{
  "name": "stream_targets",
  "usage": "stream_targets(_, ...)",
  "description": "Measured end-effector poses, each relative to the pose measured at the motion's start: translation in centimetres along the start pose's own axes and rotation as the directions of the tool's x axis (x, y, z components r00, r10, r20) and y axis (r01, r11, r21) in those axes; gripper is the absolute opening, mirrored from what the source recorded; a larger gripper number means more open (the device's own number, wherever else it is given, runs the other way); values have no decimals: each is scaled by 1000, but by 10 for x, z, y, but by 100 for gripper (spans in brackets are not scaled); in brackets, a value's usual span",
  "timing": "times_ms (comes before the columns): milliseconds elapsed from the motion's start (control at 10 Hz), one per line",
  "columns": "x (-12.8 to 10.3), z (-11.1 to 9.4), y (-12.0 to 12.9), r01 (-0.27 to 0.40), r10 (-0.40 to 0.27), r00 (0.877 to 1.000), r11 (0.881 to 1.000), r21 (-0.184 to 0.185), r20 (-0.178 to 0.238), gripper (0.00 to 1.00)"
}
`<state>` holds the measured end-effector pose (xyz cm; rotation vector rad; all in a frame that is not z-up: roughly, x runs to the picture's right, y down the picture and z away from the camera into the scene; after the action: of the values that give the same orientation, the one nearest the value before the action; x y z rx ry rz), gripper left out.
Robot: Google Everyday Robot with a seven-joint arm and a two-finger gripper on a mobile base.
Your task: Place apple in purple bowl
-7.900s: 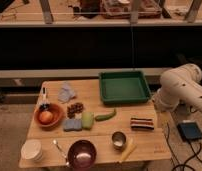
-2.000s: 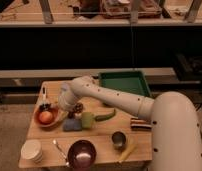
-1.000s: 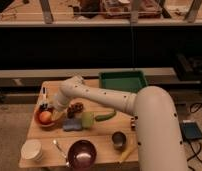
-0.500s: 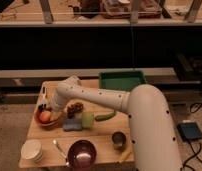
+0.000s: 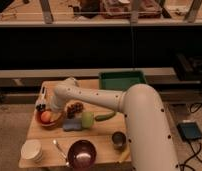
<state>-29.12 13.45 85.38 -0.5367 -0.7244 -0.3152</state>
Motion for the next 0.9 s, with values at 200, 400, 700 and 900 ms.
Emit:
stream_targets(200, 1, 4, 2, -1, 1, 1000, 1000, -8, -2, 58)
stream_targets(400, 2, 6, 3, -5, 5, 1000, 1000, -11, -2, 58)
stream_targets(700, 2, 5, 1, -6, 6, 1000, 1000, -10, 5, 58)
stream_targets(900, 3, 2, 0, -9, 9, 1000, 1000, -5, 13, 58)
